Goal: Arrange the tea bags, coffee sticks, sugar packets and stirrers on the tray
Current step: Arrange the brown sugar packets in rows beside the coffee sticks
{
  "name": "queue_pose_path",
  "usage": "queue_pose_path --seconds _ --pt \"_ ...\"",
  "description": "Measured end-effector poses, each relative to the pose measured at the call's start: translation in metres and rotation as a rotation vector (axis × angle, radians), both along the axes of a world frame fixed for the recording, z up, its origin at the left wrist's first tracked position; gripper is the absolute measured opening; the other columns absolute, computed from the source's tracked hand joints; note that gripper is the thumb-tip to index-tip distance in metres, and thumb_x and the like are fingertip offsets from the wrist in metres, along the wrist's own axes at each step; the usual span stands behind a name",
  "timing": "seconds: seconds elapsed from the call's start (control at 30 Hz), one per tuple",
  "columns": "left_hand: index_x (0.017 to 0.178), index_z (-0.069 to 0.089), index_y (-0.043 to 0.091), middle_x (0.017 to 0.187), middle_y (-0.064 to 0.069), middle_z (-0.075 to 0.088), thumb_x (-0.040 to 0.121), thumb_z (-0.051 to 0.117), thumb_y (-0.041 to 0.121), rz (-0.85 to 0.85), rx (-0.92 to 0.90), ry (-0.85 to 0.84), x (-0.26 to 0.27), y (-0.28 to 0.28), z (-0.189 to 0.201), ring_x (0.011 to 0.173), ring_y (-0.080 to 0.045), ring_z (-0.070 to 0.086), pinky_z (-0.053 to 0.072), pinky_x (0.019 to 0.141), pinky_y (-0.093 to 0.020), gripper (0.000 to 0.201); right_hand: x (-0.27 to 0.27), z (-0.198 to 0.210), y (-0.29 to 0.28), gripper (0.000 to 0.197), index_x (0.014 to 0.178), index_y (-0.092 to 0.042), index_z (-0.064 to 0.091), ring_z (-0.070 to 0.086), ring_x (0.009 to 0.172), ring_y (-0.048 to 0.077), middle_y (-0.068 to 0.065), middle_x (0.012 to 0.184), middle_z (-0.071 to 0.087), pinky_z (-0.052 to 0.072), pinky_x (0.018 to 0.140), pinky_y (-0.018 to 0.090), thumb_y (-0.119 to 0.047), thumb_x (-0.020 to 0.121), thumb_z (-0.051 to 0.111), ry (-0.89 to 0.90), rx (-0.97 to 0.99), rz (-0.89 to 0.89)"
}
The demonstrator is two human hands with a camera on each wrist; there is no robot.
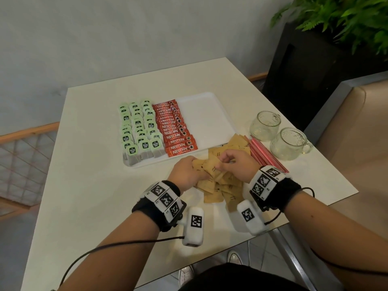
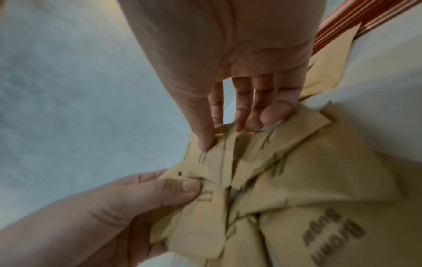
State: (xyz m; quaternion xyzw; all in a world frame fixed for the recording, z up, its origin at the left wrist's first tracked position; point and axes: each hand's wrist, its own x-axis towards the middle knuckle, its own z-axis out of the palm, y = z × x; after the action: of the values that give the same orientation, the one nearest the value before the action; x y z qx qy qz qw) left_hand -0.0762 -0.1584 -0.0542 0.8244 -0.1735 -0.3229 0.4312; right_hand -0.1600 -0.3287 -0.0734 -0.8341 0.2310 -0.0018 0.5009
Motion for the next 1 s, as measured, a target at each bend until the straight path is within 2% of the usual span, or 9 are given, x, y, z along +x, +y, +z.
queue_pose_path --seconds 0.17,0.27,0.37,0.43,0.57,0.67,0.8,0.93,1.0 --pt "0.108 0.056 0.020 0.109 -0.006 0.067 0.078 0.078 0.006 0.114 -0.047 0.111 0.019 0.017 0.002 0.098 -0.024 0.068 0.058 0.086 -0.044 0.039 0.001 0.009 -0.011 0.018 0.076 -0.014 0.058 0.067 0.086 0.034 0.018 0.092 0.071 0.055 0.081 0.045 -0.015 0.082 0.074 -0.012 0.112 -0.008" --pt "0.108 0.055 0.022 0.111 -0.007 0.068 0.080 0.077 0.007 0.199 -0.100 0.154 0.027 0.023 0.004 0.099 -0.025 0.068 0.057 0.088 -0.048 0.038 0.003 0.019 -0.011 0.014 0.081 -0.011 0.057 0.066 0.074 0.024 0.010 0.080 0.070 0.055 0.070 0.041 -0.010 0.086 0.070 -0.035 0.193 0.004" --pt "0.117 0.053 0.019 0.112 -0.007 0.068 0.084 0.072 0.007 0.259 -0.178 0.209 0.029 0.020 0.008 0.099 -0.025 0.069 0.055 0.091 -0.051 0.041 0.008 0.027 -0.005 0.005 0.090 -0.013 0.061 0.066 0.075 0.019 0.005 0.084 0.070 0.057 0.065 0.043 -0.014 0.090 0.066 -0.031 0.254 0.093" --pt "0.119 0.052 0.018 0.112 -0.006 0.069 0.087 0.068 0.005 0.277 -0.232 0.265 0.028 0.015 0.010 0.098 -0.025 0.069 0.055 0.092 -0.051 0.039 0.013 0.030 0.002 0.003 0.091 -0.012 0.062 0.064 0.066 0.013 -0.002 0.077 0.069 0.057 0.054 0.035 -0.014 0.091 0.064 -0.026 0.273 0.125" --pt "0.123 0.054 0.011 0.109 -0.011 0.070 0.089 0.065 0.002 0.285 -0.344 0.440 0.026 0.007 0.013 0.088 -0.022 0.072 0.061 0.073 -0.039 0.037 0.024 0.036 0.010 0.004 0.088 -0.007 0.060 0.060 0.048 0.005 0.000 0.081 0.066 0.052 0.041 0.024 -0.007 0.091 0.064 -0.055 0.303 0.086" --pt "0.120 0.056 0.009 0.112 -0.013 0.070 0.082 0.073 -0.002 0.222 -0.351 0.481 0.027 0.006 0.011 0.091 -0.025 0.072 0.061 0.076 -0.038 0.043 0.030 0.039 0.008 0.006 0.091 -0.007 0.064 0.061 0.055 0.013 0.004 0.085 0.064 0.053 0.042 0.024 -0.008 0.087 0.068 -0.057 0.254 0.089" --pt "0.113 0.056 0.014 0.108 -0.008 0.071 0.078 0.077 -0.003 0.244 -0.354 0.412 0.032 0.005 0.011 0.096 -0.025 0.071 0.058 0.088 -0.042 0.044 0.039 0.045 -0.002 0.034 0.108 -0.012 0.062 0.061 0.064 0.020 0.007 0.089 0.064 0.052 0.052 0.029 -0.009 0.078 0.078 -0.033 0.261 0.085" --pt "0.116 0.056 0.015 0.106 -0.005 0.072 0.077 0.078 -0.001 0.259 -0.377 0.361 0.040 0.001 0.017 0.096 -0.023 0.072 0.059 0.083 -0.040 0.048 0.052 0.059 -0.008 0.054 0.121 -0.010 0.057 0.065 0.067 0.014 0.011 0.098 0.062 0.055 0.058 0.023 0.004 0.073 0.079 -0.065 0.299 0.096" --pt "0.118 0.056 0.014 0.106 -0.006 0.072 0.078 0.077 -0.001 0.277 -0.401 0.331 0.045 -0.002 0.021 0.094 -0.022 0.072 0.060 0.078 -0.038 0.047 0.063 0.061 -0.011 0.053 0.118 -0.008 0.059 0.067 0.075 0.020 0.013 0.097 0.065 0.059 0.069 0.029 0.003 0.071 0.080 -0.113 0.333 0.021"
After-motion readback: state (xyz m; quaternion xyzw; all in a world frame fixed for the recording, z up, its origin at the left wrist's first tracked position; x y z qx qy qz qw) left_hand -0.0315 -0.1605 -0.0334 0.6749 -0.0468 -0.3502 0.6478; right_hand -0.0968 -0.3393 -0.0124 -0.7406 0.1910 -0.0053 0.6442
